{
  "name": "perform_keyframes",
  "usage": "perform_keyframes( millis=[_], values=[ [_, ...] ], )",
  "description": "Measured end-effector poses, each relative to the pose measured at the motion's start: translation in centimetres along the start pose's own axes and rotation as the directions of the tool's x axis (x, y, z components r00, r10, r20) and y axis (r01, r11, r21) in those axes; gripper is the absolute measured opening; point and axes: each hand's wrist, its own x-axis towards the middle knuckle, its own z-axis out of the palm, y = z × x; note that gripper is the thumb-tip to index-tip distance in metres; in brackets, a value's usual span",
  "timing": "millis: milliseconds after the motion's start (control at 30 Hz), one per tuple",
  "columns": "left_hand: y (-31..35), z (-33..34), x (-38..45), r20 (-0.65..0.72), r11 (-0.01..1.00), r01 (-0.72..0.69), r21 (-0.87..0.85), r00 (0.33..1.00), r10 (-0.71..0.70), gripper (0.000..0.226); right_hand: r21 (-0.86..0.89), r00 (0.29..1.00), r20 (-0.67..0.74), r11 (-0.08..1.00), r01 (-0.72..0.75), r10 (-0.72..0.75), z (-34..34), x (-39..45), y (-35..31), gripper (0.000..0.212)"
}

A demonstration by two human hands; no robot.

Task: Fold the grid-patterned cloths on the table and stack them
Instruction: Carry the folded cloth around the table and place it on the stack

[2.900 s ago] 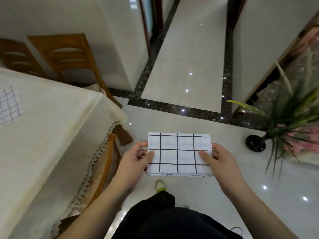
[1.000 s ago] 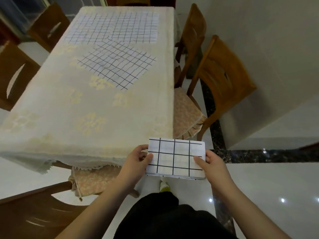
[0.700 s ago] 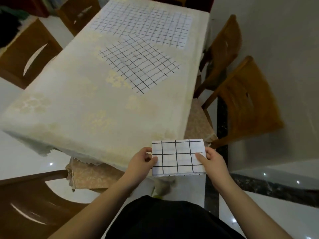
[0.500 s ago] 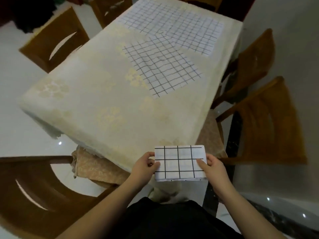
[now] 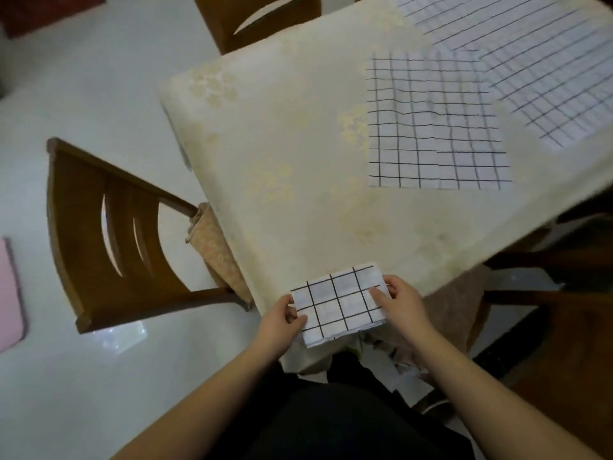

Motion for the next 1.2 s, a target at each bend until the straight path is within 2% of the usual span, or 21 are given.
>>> perform_keyframes(
  millis=[133,267,467,567,633,667,733,800,867,933,1067,1200],
  values=[
    [-0.1,2.0,-0.8,-0.147,0.994,0.082,-0.075,0.985,-0.092,0.022,-0.172,0.997,0.062,0.984,0.051,-0.040,0.4,2.0,-0.4,0.022],
    [0.0,3.2,-0.9,-0.243,0.992,0.096,-0.088,0.963,-0.114,0.035,-0.297,0.991,0.104,0.949,0.107,-0.079,1.0,2.9,0.2,0.037],
    [0.0,3.8,-1.0,-0.328,0.994,0.090,-0.058,0.939,-0.104,0.058,-0.335,0.978,0.150,0.924,0.186,-0.142,0.6,3.7,0.1,0.043],
    [-0.7,4.0,-1.3,-0.422,0.990,0.114,0.086,0.904,-0.068,0.071,-0.393,0.961,0.034,0.881,0.264,-0.273,0.5,3.8,0.4,0.053],
    [-1.2,4.1,-1.3,-0.471,0.952,0.049,0.303,0.876,0.106,0.067,-0.500,0.924,-0.017,0.803,0.324,-0.383,0.8,3.5,0.3,0.054],
    [-1.4,4.2,-1.2,-0.456,0.902,-0.019,0.432,0.858,0.236,0.062,-0.539,0.903,0.023,0.755,0.372,-0.429,1.2,3.3,0.0,0.055],
    [-1.9,4.2,-0.6,-0.350,0.776,-0.142,0.614,0.832,0.430,0.060,-0.606,0.860,0.207,0.628,0.488,-0.467,2.9,2.8,-0.6,0.058],
    [-2.4,4.3,0.5,-0.204,0.669,-0.216,0.712,0.847,0.491,0.065,-0.656,0.800,0.370,0.478,0.585,-0.472,5.1,2.2,-0.8,0.058],
    [-2.8,4.5,1.2,-0.101,0.603,-0.227,0.765,0.882,0.461,0.069,-0.669,0.757,0.478,0.374,0.643,-0.446,6.9,2.1,-0.3,0.059],
    [-3.1,4.7,1.5,-0.038,0.580,-0.214,0.786,0.920,0.391,0.070,-0.700,0.767,0.522,0.328,0.635,-0.373,7.6,2.4,0.5,0.063],
    [-3.4,4.7,1.4,0.003,0.578,-0.195,0.792,0.949,0.315,0.074,-0.728,0.780,0.538,0.289,0.621,-0.321,6.7,3.8,2.0,0.069],
    [-3.9,4.1,1.4,-0.013,0.582,-0.155,0.798,0.962,0.274,0.088,-0.776,0.825,0.470,0.298,0.555,-0.314,4.4,4.9,2.5,0.072]
  ],
)
